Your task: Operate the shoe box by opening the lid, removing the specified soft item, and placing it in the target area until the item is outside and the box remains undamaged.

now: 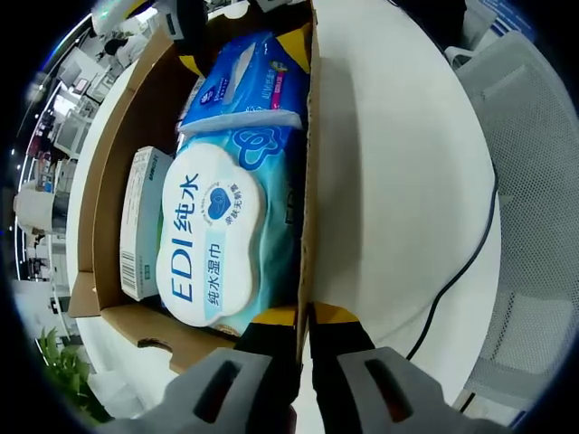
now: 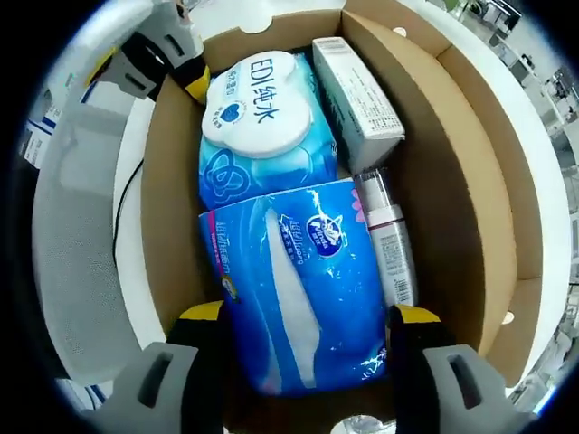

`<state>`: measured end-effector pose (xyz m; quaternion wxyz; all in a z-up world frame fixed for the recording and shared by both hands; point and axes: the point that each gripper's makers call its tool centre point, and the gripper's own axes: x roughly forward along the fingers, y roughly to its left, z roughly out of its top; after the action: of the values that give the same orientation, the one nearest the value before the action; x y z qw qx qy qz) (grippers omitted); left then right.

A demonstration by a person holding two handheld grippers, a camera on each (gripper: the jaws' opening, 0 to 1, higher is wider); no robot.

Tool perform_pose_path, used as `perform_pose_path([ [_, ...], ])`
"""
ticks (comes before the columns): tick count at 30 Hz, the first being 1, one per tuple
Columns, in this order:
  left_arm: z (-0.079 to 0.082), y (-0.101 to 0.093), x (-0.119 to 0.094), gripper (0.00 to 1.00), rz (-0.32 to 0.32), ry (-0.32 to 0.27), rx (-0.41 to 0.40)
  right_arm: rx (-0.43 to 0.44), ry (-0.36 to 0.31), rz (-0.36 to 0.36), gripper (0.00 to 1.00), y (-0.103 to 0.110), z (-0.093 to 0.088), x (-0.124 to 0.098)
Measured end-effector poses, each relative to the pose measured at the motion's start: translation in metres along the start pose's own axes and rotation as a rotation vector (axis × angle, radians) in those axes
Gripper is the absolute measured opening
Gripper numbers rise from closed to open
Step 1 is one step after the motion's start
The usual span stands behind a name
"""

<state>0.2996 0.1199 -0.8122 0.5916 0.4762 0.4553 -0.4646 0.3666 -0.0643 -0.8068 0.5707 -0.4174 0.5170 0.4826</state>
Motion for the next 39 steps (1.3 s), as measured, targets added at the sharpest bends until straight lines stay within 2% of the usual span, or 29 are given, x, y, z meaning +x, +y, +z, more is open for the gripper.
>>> perform_pose_path([
  [6,0.0,0.0,-0.001,0.02,0.001,0.001,-0.001,0.001,-0.02,-0.023,0.72,-0.002,0.001,0.0],
  [8,0.0,0.0,-0.001,0.02,0.002,0.001,-0.001,0.002,-0.015,-0.022,0.69,0.001,0.001,0.0],
  [9,0.0,0.0,-0.001,0.02,0.003,0.002,-0.001,-0.015,-0.024,0.026,0.65,0.009,0.003,0.0],
  [10,0.0,0.0,-0.001,0.02,0.003,0.003,-0.001,-0.002,-0.016,0.0,0.64,0.008,0.001,-0.001],
  [11,0.0,0.0,-0.001,0.02,0.003,0.003,-0.001,-0.027,-0.031,-0.009,0.63,0.006,0.003,-0.003],
  [15,-0.001,0.001,-0.001,0.02,0.004,0.001,-0.001,0.004,-0.04,0.036,0.64,0.005,0.003,0.0],
  [24,-0.001,0.001,-0.001,0.02,0.003,0.0,-0.001,-0.005,0.019,0.049,0.66,0.006,0.002,0.012],
  [34,0.001,-0.001,0.0,0.02,0.003,0.0,0.001,-0.051,0.019,0.036,0.54,0.009,0.001,0.007],
  [39,0.001,-0.001,0.001,0.02,0.002,0.0,0.004,-0.043,0.003,0.032,0.5,0.008,0.002,0.004],
])
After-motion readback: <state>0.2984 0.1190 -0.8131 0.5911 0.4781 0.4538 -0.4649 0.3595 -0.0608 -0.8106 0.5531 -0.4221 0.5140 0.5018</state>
